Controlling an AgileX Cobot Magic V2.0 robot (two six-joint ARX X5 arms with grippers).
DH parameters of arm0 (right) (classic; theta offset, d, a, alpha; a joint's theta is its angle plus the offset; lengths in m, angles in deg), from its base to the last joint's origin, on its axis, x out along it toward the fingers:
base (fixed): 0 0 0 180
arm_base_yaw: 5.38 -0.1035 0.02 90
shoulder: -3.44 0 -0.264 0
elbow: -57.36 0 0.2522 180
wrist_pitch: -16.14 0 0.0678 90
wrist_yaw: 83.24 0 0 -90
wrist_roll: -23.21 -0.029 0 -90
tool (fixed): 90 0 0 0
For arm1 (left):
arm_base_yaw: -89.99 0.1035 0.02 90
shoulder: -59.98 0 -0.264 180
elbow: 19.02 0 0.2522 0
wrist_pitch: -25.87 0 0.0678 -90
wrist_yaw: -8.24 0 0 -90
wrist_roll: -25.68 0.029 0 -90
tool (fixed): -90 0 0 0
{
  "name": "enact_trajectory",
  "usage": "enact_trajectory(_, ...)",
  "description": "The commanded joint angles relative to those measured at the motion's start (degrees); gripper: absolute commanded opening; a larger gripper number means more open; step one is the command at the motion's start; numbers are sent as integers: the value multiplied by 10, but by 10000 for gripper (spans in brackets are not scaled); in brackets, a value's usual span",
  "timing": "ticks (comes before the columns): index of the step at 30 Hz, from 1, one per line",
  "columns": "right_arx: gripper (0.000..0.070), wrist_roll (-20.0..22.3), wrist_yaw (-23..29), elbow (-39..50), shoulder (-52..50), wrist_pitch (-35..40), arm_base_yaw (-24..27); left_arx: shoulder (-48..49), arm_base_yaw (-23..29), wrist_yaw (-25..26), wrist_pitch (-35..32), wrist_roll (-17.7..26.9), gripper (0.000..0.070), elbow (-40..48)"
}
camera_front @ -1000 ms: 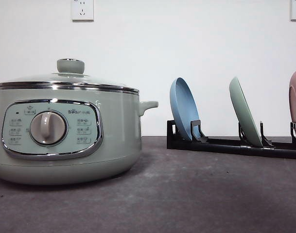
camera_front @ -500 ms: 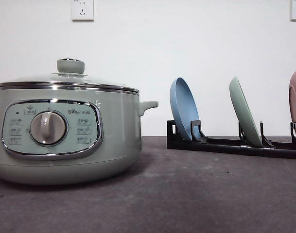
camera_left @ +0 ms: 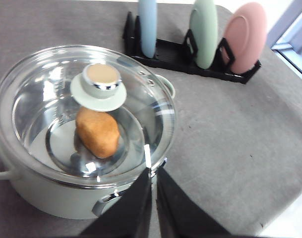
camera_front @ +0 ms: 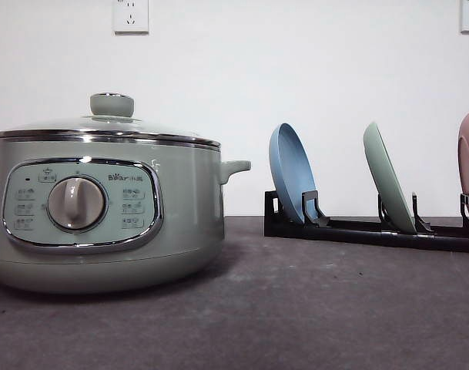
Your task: Transfer potato from steamer to green plate
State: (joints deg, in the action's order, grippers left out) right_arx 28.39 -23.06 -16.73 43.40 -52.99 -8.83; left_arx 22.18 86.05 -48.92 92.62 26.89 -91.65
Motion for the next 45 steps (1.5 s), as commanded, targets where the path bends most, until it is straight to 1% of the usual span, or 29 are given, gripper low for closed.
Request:
enact_trajectory(1,0,15,-2,-11,4,-2,-5,-3,-3,2,-3,14,10,-14)
enact_trajectory(2,0,15,-2,-11,4,-4,-6,-3,-3,2,-3,14,10,-14)
enact_trajectory(5,0,15,-2,-11,4,-3,-8,-2,-3,2,-2,13,40,-14)
enact_trajectory(6,7,14,-2,-11,4,-3,-8,-3,-3,2,-2,13,63,-14)
enact_trajectory(7,37,13,-2,-11,4,-4,-8,-3,-3,2,-2,13,108,-14)
enact_trajectory(8,84,12,-2,-11,4,-4,-8,-3,-3,2,-2,13,169,-14)
enact_trajectory(11,384,10,-1,-11,4,-3,-8,-3,-3,2,-3,13,425,-14)
enact_trajectory(12,445,7,-1,-11,4,-3,-8,-3,-3,2,-3,13,479,-14)
enact_trajectory(13,479,4,-1,-11,4,-3,-8,-3,-3,2,-3,13,511,-14)
enact_trajectory(14,484,1,-1,-11,4,-3,-8,-3,-3,2,-2,13,519,-14)
enact_trajectory(32,484,-7,-1,-11,4,-2,-8,-3,-3,2,-2,11,515,-14)
enact_trajectory(34,484,-22,8,-11,4,4,-8,-3,-3,2,-2,11,515,-14)
enact_trajectory(37,484,-64,33,-11,8,30,-8,-3,-3,2,-2,11,515,-14)
enact_trajectory(42,484,-123,34,-19,36,89,-8,-3,-3,2,-2,11,515,-14)
enact_trajectory(45,484,-143,43,-43,75,113,-8,-3,-3,2,-2,11,515,-14)
